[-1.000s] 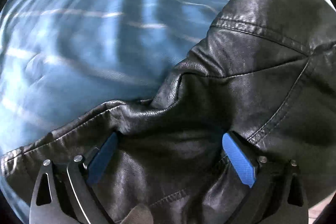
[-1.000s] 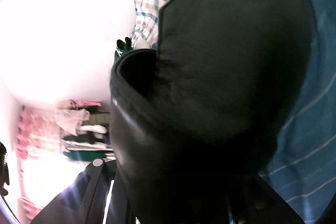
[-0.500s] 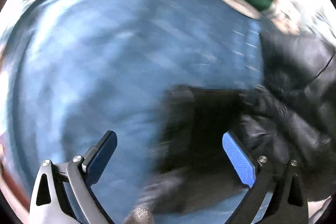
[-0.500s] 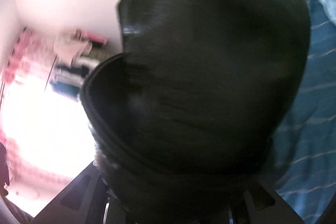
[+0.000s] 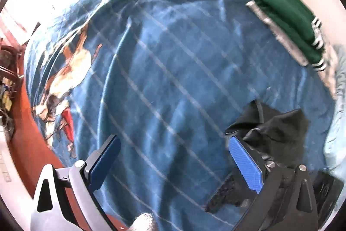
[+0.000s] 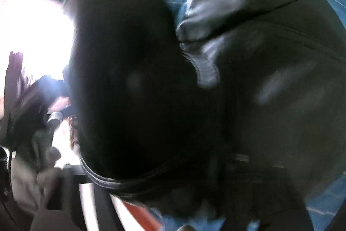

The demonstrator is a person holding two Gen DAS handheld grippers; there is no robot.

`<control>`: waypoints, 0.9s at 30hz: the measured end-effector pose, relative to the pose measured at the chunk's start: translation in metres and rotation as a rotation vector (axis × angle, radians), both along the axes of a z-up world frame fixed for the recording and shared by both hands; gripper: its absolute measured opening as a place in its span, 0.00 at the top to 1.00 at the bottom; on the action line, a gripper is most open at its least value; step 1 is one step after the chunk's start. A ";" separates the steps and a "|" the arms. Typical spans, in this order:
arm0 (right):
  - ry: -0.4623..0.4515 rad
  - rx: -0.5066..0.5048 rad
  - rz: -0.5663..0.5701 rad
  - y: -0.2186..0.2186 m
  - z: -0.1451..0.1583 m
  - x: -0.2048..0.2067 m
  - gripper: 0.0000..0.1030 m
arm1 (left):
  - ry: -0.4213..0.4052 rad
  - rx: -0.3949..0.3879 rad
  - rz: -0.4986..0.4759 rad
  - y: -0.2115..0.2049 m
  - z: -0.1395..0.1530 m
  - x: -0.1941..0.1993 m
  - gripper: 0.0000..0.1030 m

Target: Fold large clothes

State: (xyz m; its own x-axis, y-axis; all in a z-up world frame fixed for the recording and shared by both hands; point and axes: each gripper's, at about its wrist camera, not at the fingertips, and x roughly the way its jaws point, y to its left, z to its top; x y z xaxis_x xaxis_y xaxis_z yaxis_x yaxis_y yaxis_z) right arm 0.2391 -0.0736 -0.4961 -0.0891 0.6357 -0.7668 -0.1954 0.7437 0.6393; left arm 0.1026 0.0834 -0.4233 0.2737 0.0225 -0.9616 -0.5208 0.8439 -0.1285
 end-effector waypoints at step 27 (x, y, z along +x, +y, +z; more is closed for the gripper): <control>0.228 -0.047 -0.114 -0.083 -0.004 0.108 0.65 | 0.174 0.065 -0.223 -0.094 -0.104 -0.009 0.00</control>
State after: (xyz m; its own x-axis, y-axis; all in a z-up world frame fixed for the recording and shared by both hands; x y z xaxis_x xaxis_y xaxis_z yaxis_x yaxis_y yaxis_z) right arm 0.3473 -0.1565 -0.5003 -0.1929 0.6157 -0.7640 0.0366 0.7826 0.6214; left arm 0.0933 -0.0110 -0.5269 0.1096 0.0431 -0.9930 -0.3312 0.9435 0.0044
